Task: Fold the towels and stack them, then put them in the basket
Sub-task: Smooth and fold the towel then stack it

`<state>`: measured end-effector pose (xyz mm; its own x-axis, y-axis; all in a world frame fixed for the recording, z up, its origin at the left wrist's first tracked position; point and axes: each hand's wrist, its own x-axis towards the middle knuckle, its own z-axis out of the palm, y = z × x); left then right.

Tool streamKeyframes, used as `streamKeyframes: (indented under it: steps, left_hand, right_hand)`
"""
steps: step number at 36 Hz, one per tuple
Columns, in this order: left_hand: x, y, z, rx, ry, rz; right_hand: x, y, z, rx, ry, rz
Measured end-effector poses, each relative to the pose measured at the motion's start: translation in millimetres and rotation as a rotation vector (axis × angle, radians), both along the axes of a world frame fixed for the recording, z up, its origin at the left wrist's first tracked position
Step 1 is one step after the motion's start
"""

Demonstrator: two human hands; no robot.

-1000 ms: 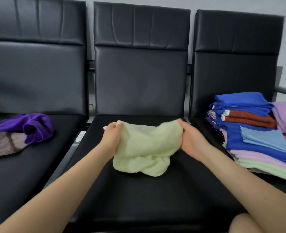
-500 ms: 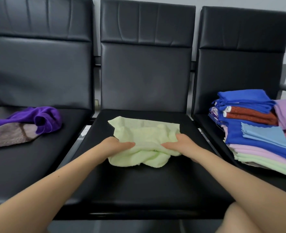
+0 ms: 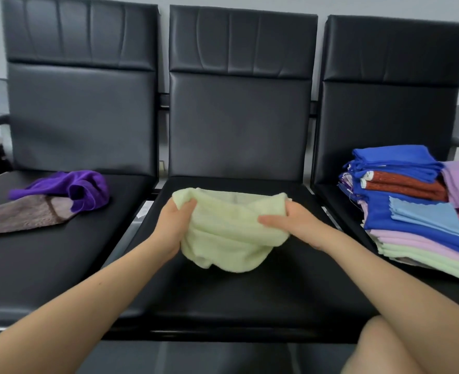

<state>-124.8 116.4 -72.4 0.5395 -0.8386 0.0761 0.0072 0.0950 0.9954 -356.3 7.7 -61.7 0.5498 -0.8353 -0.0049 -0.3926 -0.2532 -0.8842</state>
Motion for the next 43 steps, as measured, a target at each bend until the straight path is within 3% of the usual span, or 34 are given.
streamKeyframes:
  steps: [3,6,8,11,15,18,22,24,26,28,32,35,39,41,43]
  left_hand:
    - [13.3,-2.4,6.7,0.045,-0.064,0.098]
    - [19.7,-0.1,9.3,0.126,-0.064,0.087]
    - [20.0,2.0,6.6,0.195,-0.064,0.040]
    - [16.8,9.1,-0.1,0.302,-0.058,-0.092]
    - [10.9,22.2,-12.9,0.361,-0.391,-0.058]
    - [9.5,32.1,-22.9,0.450,-0.615,-0.017]
    - [11.8,42.3,-30.5,0.519,-0.891,-0.168]
    - [11.8,47.7,-30.2,0.477,-0.925,-0.242]
    - [10.1,50.1,-27.8,0.379,-0.779,-0.302]
    - [8.1,48.6,-21.3,0.259,-0.467,-0.281]
    - [0.1,38.3,16.4,0.027,-0.052,-0.221]
    - [-8.9,30.0,50.5,-0.075,0.148,-0.201]
    - [-6.0,21.6,77.6,-0.127,0.419,-0.225]
    - [-0.3,16.7,81.6,-0.128,0.455,-0.184]
    - [7.5,10.1,77.3,-0.120,0.399,-0.154]
  right_hand:
    - [-9.9,7.0,-0.9,-0.052,0.379,0.180]
    - [-18.6,8.1,-4.0,-0.123,0.493,0.204]
    - [-23.0,4.7,-4.4,-0.177,0.443,0.151]
    - [-31.1,5.7,-3.7,-0.056,0.173,0.090]
    - [-42.0,7.8,-4.7,0.064,-0.024,0.083]
    - [-47.1,9.2,-7.4,0.135,-0.006,0.161]
    - [-47.6,10.5,-13.4,0.120,0.075,0.178]
    - [-47.8,12.2,-13.9,0.122,0.035,0.165]
    - [-47.4,14.9,-10.6,0.161,-0.033,0.157]
    - [-44.5,19.2,-1.7,0.204,-0.129,0.088]
    - [-34.9,23.9,30.8,0.234,-0.376,-0.173]
    - [-26.4,29.8,60.0,0.351,-0.583,-0.295]
    - [-19.2,36.5,87.2,0.458,-0.843,-0.255]
    - [-18.6,43.3,97.2,0.486,-0.967,-0.221]
    - [-17.4,46.6,98.5,0.469,-0.961,-0.235]
